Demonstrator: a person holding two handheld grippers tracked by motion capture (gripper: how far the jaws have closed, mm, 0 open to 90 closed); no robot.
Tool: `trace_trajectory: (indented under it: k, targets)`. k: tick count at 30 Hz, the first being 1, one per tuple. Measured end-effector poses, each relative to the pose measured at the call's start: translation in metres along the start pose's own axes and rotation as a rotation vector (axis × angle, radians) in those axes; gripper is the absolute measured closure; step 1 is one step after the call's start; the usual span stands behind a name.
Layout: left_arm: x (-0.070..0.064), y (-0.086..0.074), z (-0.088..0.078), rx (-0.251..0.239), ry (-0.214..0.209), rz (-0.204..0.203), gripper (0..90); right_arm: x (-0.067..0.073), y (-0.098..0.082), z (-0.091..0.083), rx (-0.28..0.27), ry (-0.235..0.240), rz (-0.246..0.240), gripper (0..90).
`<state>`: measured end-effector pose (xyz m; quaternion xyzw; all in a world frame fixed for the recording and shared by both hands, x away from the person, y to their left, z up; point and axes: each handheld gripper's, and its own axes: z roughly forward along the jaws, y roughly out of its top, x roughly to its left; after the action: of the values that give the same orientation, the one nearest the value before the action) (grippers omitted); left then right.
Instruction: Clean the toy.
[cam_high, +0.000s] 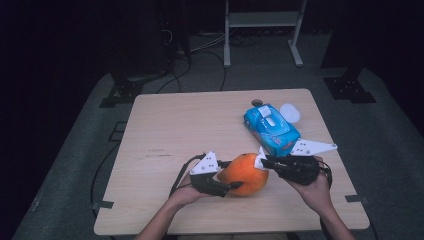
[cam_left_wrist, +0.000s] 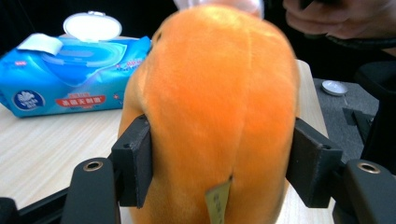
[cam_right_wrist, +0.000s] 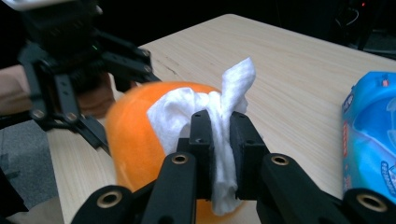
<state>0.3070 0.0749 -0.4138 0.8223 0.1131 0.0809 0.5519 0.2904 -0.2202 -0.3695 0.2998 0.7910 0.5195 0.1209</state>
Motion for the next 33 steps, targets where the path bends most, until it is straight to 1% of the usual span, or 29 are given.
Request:
trace_trajectory:
  k: [2, 3, 5, 6, 7, 8, 10, 11, 13, 14, 17, 19, 20, 22, 23, 25, 26, 27, 29, 30, 31, 33]
  targets:
    - [0.002, 0.0, -0.002, 0.015, -0.004, -0.007, 33.7, -0.004, -0.004, 0.004, 0.007, 0.008, 0.021, 79.8]
    - [0.003, -0.002, -0.002, 0.026, -0.004, -0.013, 33.7, -0.006, -0.007, 0.007, 0.019, 0.014, 0.04, 79.8]
    - [0.005, -0.007, 0.0, 0.05, -0.002, -0.025, 33.7, -0.011, -0.016, 0.017, 0.067, 0.009, 0.063, 79.8]
    - [0.005, -0.009, 0.002, 0.069, -0.001, -0.028, 33.7, -0.012, -0.02, 0.02, 0.083, 0.005, 0.067, 79.8]
    - [0.006, -0.012, 0.003, 0.077, 0.001, -0.029, 33.7, -0.012, -0.023, 0.024, 0.105, 0.0, 0.065, 79.8]
    - [0.006, -0.014, 0.004, 0.071, -0.001, -0.036, 33.7, -0.011, -0.025, 0.027, 0.116, -0.004, 0.063, 79.8]
    - [0.007, -0.014, 0.005, 0.069, 0.008, -0.049, 33.5, -0.008, -0.023, 0.027, 0.113, -0.021, 0.047, 79.9]
    - [0.006, -0.013, 0.006, 0.069, 0.014, -0.048, 32.9, -0.006, -0.021, 0.026, 0.106, -0.029, 0.035, 79.9]
    - [0.005, -0.014, 0.009, 0.073, 0.016, -0.046, 31.6, 0.001, -0.017, 0.025, 0.092, -0.028, 0.012, 80.0]
    - [0.004, -0.014, 0.011, 0.075, 0.018, -0.042, 31.0, 0.005, -0.014, 0.026, 0.091, -0.032, -0.009, 79.9]
    - [-0.001, -0.013, 0.016, 0.082, 0.034, -0.024, 29.7, 0.018, -0.009, 0.026, 0.073, -0.003, -0.051, 79.8]
    - [-0.003, -0.012, 0.018, 0.086, 0.043, -0.017, 28.2, 0.024, -0.006, 0.028, 0.082, -0.008, -0.08, 79.6]
    - [-0.002, -0.012, 0.018, 0.084, 0.04, -0.014, 26.5, 0.024, -0.007, 0.029, 0.088, -0.013, -0.088, 79.6]
    - [0.001, -0.012, 0.016, 0.066, 0.025, -0.021, 20.2, 0.017, -0.01, 0.029, 0.094, -0.018, -0.076, 79.5]
    - [0.002, -0.013, 0.015, 0.057, 0.02, -0.026, 18.9, 0.012, -0.013, 0.029, 0.098, -0.022, -0.059, 79.4]
    - [0.004, -0.014, 0.015, 0.048, 0.019, -0.033, 18.9, 0.002, -0.019, 0.027, 0.102, -0.03, -0.022, 79.4]
    - [0.004, -0.015, 0.016, 0.045, 0.021, -0.03, 21.1, -0.001, -0.02, 0.026, 0.097, -0.031, -0.005, 79.4]
    - [0.003, -0.015, 0.017, 0.049, 0.03, -0.023, 24.0, -0.002, -0.02, 0.025, 0.095, -0.03, 0.001, 79.5]
    - [0.003, -0.015, 0.019, 0.054, 0.039, -0.023, 26.7, 0.003, -0.017, 0.025, 0.095, -0.04, -0.018, 79.7]
    - [0.002, -0.015, 0.02, 0.052, 0.042, -0.026, 26.9, 0.007, -0.015, 0.026, 0.093, -0.041, -0.038, 79.7]
    - [0.001, -0.014, 0.022, 0.051, 0.046, -0.024, 26.9, 0.012, -0.012, 0.028, 0.089, -0.03, -0.046, 79.7]
    - [-0.001, -0.014, 0.024, 0.051, 0.052, -0.015, 26.9, 0.024, -0.008, 0.032, 0.09, -0.008, -0.084, 79.5]
